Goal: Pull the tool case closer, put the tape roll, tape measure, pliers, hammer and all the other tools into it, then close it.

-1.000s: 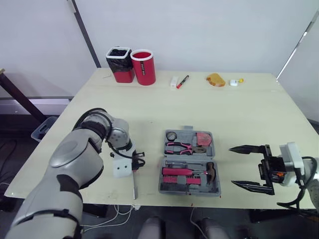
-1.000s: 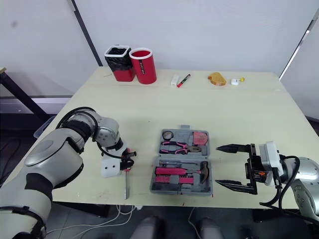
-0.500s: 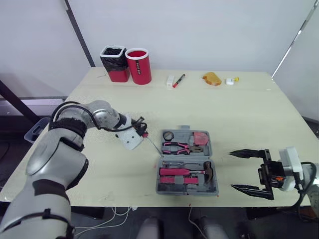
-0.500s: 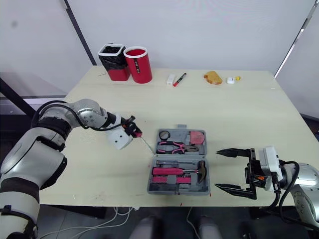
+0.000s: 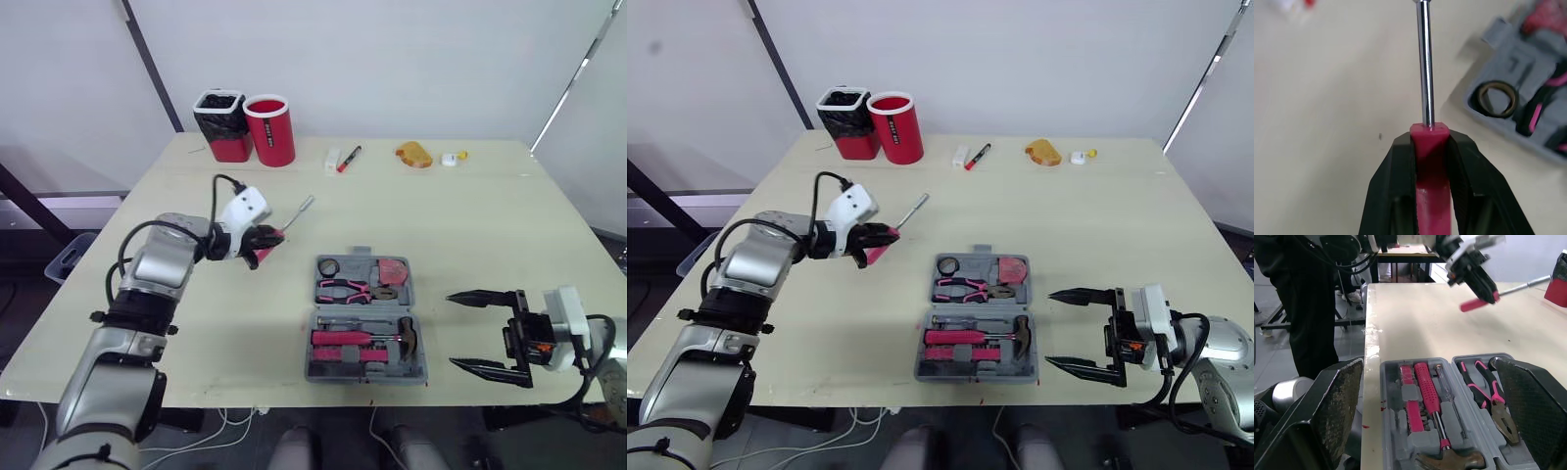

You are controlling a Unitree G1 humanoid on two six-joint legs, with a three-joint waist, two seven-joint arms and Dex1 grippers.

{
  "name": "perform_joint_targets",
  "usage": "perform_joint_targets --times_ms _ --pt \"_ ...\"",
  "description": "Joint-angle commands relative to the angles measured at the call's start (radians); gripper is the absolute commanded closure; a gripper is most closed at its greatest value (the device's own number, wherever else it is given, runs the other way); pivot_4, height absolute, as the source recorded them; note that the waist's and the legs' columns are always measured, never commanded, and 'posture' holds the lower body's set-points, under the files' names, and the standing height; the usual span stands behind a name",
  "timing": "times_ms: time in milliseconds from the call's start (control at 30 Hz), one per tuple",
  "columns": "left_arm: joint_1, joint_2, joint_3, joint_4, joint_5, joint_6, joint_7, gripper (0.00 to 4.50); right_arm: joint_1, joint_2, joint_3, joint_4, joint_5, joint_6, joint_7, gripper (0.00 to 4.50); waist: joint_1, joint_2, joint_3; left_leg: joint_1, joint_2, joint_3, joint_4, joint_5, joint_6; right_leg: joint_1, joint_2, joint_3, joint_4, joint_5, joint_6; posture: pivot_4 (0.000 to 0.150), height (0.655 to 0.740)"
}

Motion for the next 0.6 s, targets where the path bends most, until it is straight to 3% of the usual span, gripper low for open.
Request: perform_joint_targets --times_ms 33,100,167,300,500,600 --pt "0.024 0.020 0.068 -0.169 -0.060 0.399 0.067 4.15 -0.006 -0.001 -0.025 0.001 0.008 -0.020 0.004 0.00 0.000 0.000 0.000 0.000 0.000 0.000 0.000 0.000 0.000 0.000 0.000 0.000 0.000 0.000 0.000 0.150 0.7400" --pt "0.051 0.002 0.122 -0.220 -0.089 0.581 0.115 4.15 -0.010 0.000 -0.028 0.011 0.007 -0.024 0.005 0.00 0.000 0.000 0.000 0.000 0.000 -0.001 0.000 0.000 0.000 0.000 0.000 0.000 0.000 0.000 0.000 0.150 0.7400" --pt "0.089 -0.021 0.177 -0.245 -0.116 0.644 0.175 4.15 -0.012 0.000 -0.030 0.015 0.007 -0.027 0.004 0.00 0.000 0.000 0.000 0.001 0.000 -0.001 0.000 0.000 0.000 0.000 0.000 0.000 0.000 0.000 0.000 0.150 0.7400" --pt "0.201 -0.101 0.297 -0.318 -0.131 0.648 0.354 4.15 -0.009 -0.003 -0.033 0.006 0.014 -0.022 0.001 0.00 0.002 0.000 0.000 0.002 0.000 -0.003 0.000 0.000 0.000 0.000 0.000 0.001 0.001 0.000 0.000 0.150 0.7400" --pt "0.339 -0.226 0.364 -0.435 -0.160 0.648 0.574 4.15 -0.017 0.002 -0.022 0.004 0.013 -0.018 -0.003 0.00 0.010 0.000 0.000 0.002 -0.001 -0.004 0.000 0.000 0.000 0.000 -0.002 0.002 0.002 0.000 -0.001 0.150 0.7400" --pt "0.391 -0.272 0.359 -0.473 -0.175 0.648 0.643 2.84 -0.016 0.003 -0.021 -0.002 0.016 -0.015 -0.005 0.00 0.012 0.000 0.000 0.003 -0.001 -0.004 0.000 0.000 0.000 0.000 -0.003 0.002 0.002 0.000 0.000 0.150 0.7400"
